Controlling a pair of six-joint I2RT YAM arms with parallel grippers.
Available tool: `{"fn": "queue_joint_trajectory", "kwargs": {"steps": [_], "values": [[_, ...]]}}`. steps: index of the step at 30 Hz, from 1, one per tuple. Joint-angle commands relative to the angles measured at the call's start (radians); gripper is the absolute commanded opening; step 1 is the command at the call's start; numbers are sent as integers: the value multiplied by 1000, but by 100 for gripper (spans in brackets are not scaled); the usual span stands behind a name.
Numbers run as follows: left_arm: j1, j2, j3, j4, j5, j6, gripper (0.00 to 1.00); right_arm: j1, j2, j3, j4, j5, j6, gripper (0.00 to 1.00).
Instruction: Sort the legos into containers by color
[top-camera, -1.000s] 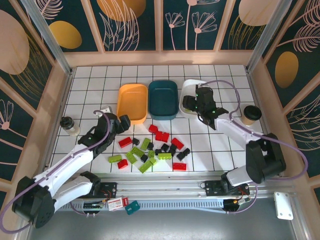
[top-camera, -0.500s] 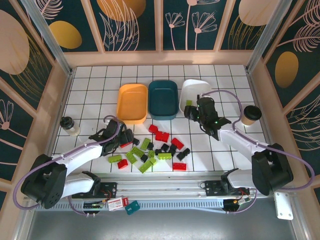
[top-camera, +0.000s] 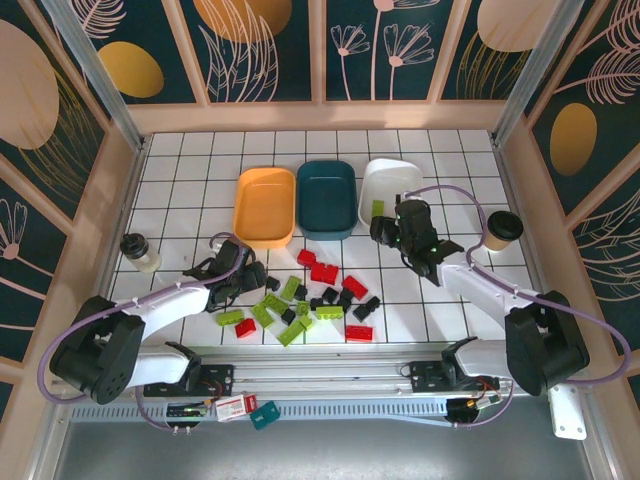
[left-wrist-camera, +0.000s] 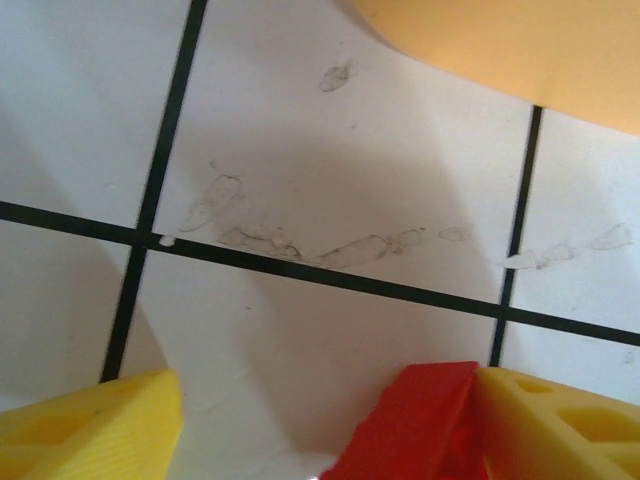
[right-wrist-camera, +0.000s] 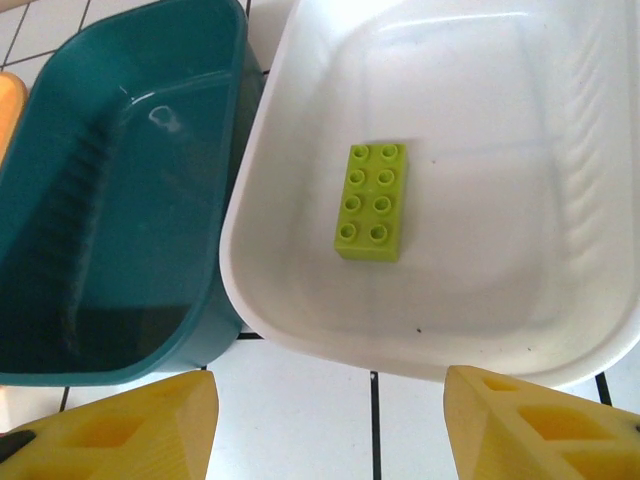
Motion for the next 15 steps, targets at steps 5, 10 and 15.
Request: {"fn": "queue_joint_trajectory", "kwargs": {"steps": [5,10,15], "values": [[-3,51,2,67,82,-22,58,5,-15,-22,24,39,-2,62],[-3,10,6,48,57,-22,42,6,-21,-23,26,36,-1,62],[-3,-3,22,34,36,-12,23,5,-23,-24,30,31,0,62]]}}
